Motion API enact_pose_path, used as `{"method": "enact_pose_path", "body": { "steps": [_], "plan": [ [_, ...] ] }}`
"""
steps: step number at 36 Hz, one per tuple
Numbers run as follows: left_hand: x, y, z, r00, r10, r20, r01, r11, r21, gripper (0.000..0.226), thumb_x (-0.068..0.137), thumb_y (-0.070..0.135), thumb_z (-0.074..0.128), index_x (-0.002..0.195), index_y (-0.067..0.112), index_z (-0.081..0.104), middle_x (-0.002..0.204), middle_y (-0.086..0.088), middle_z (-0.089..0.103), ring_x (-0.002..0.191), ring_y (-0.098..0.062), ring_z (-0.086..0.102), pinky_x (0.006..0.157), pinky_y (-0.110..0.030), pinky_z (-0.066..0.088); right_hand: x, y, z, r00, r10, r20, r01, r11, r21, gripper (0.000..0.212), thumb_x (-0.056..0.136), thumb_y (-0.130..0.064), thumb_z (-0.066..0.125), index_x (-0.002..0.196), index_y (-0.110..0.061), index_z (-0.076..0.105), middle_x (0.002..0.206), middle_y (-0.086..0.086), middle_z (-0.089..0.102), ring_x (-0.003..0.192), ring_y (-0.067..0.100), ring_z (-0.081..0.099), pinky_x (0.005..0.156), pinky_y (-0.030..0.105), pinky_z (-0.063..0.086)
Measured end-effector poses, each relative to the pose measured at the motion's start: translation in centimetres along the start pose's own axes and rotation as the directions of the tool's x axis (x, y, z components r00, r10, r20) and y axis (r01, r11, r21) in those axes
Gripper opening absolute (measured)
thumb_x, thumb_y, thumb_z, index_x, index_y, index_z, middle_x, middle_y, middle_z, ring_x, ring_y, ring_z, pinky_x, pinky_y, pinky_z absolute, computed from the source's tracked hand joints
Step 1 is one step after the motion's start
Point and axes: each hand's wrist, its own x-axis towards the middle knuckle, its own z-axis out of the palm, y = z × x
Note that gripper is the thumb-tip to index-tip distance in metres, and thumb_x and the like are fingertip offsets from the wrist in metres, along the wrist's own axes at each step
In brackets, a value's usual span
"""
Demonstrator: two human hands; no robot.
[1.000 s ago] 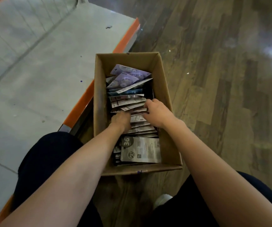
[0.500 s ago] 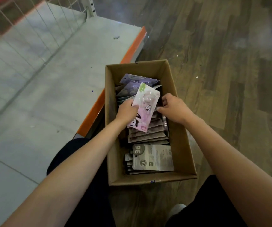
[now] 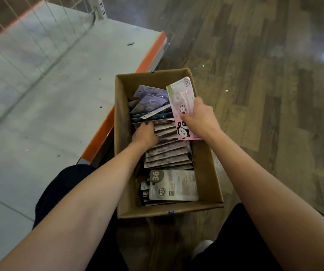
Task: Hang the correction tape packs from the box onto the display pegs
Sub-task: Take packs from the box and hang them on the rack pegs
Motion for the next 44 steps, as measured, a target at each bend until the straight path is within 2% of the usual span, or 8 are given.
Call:
{"method": "enact_pose_path", "body": {
  "steps": [10, 13, 16, 20, 27, 37, 41, 44],
  "plan": [
    [0.5, 0.5, 2.5, 0.981, 0.135, -0.140, -0.063, 0.901, 0.429, 0.035, 0.096, 0.027, 0.049, 0.130, 0.017, 0.055, 0.132, -0.013, 0.050, 0.123, -0.033, 0.041, 0.097, -0.042, 0.039, -0.4, 1.2, -0.9, 1.000, -0.024, 0.011, 0.025, 0.997, -0.072, 0.036, 0.094, -0.026, 0.057, 0.119, -0.006, 0.041, 0.109, 0.014, 0.057, 0.093, 0.031, 0.060, 0.080, 0.043, 0.054],
    [0.3, 1.2, 1.5, 0.954, 0.184, -0.235, -0.105, 0.944, 0.314, 0.028, 0.096, 0.024, 0.048, 0.117, 0.011, 0.062, 0.121, -0.013, 0.058, 0.116, -0.032, 0.048, 0.091, -0.040, 0.041, -0.1, 1.6, -1.3, 1.000, -0.013, -0.008, 0.012, 1.000, -0.011, 0.036, 0.094, -0.026, 0.058, 0.120, -0.008, 0.042, 0.108, 0.011, 0.056, 0.092, 0.027, 0.061, 0.077, 0.041, 0.055],
    [-0.4, 2.4, -1.1, 0.920, 0.142, -0.365, -0.211, 0.965, -0.158, 0.013, 0.096, 0.021, 0.053, 0.090, 0.011, 0.059, 0.090, -0.009, 0.060, 0.089, -0.024, 0.057, 0.069, -0.030, 0.041, 0.5, 2.0, -1.6, 0.998, 0.059, 0.008, -0.060, 0.981, 0.185, 0.034, 0.092, -0.025, 0.061, 0.120, -0.012, 0.046, 0.107, 0.006, 0.059, 0.085, 0.018, 0.064, 0.064, 0.031, 0.056],
    [-1.3, 2.9, -6.1, 0.897, 0.061, -0.438, -0.290, 0.828, -0.480, 0.016, 0.096, 0.018, 0.053, 0.081, 0.013, 0.055, 0.078, -0.001, 0.060, 0.069, -0.012, 0.053, 0.059, -0.012, 0.038, 1.6, 2.4, -2.3, 0.986, 0.164, 0.022, -0.154, 0.866, 0.475, 0.029, 0.091, -0.022, 0.063, 0.116, -0.013, 0.051, 0.105, 0.009, 0.066, 0.089, 0.024, 0.068, 0.080, 0.045, 0.058],
    [-1.4, 0.9, -11.7, 0.937, -0.134, -0.322, -0.183, 0.595, -0.782, 0.025, 0.091, 0.009, 0.060, 0.070, 0.021, 0.059, 0.070, 0.006, 0.061, 0.059, -0.006, 0.057, 0.056, -0.019, 0.046, 2.3, 1.5, -3.2, 0.980, 0.139, 0.142, -0.197, 0.583, 0.788, 0.021, 0.091, -0.013, 0.062, 0.111, -0.007, 0.060, 0.102, 0.013, 0.072, 0.087, 0.027, 0.072, 0.073, 0.042, 0.059],
    [-1.7, 2.3, -12.7, 0.981, -0.150, -0.120, -0.056, 0.372, -0.927, 0.019, 0.097, 0.010, 0.052, 0.080, 0.012, 0.060, 0.076, -0.004, 0.067, 0.066, -0.016, 0.065, 0.056, -0.026, 0.051, 2.0, 0.0, -2.2, 0.980, 0.022, 0.196, -0.182, 0.484, 0.856, 0.013, 0.095, -0.011, 0.057, 0.108, -0.011, 0.055, 0.096, 0.007, 0.072, 0.077, 0.022, 0.072, 0.061, 0.037, 0.059],
    [-2.2, 2.0, -12.9, 0.994, -0.106, 0.036, 0.030, -0.065, -0.997, 0.024, 0.101, 0.021, 0.046, 0.084, 0.009, 0.057, 0.061, -0.002, 0.070, 0.054, -0.013, 0.068, 0.047, -0.026, 0.054, 2.0, 0.0, -2.3, 0.985, 0.064, 0.163, -0.175, 0.385, 0.906, 0.015, 0.097, -0.013, 0.055, 0.111, -0.008, 0.055, 0.107, 0.012, 0.070, 0.091, 0.027, 0.071, 0.073, 0.043, 0.060],
    [-2.7, 2.2, -12.4, 0.998, -0.064, 0.015, 0.003, -0.184, -0.983, 0.034, 0.100, 0.038, 0.042, 0.089, 0.011, 0.059, 0.072, -0.005, 0.071, 0.066, -0.017, 0.069, 0.055, -0.027, 0.056, 1.8, -0.3, -1.9, 0.983, 0.092, 0.158, -0.177, 0.280, 0.943, 0.021, 0.098, -0.013, 0.052, 0.118, -0.006, 0.054, 0.114, 0.013, 0.068, 0.098, 0.029, 0.069, 0.071, 0.042, 0.061]
  ]
}}
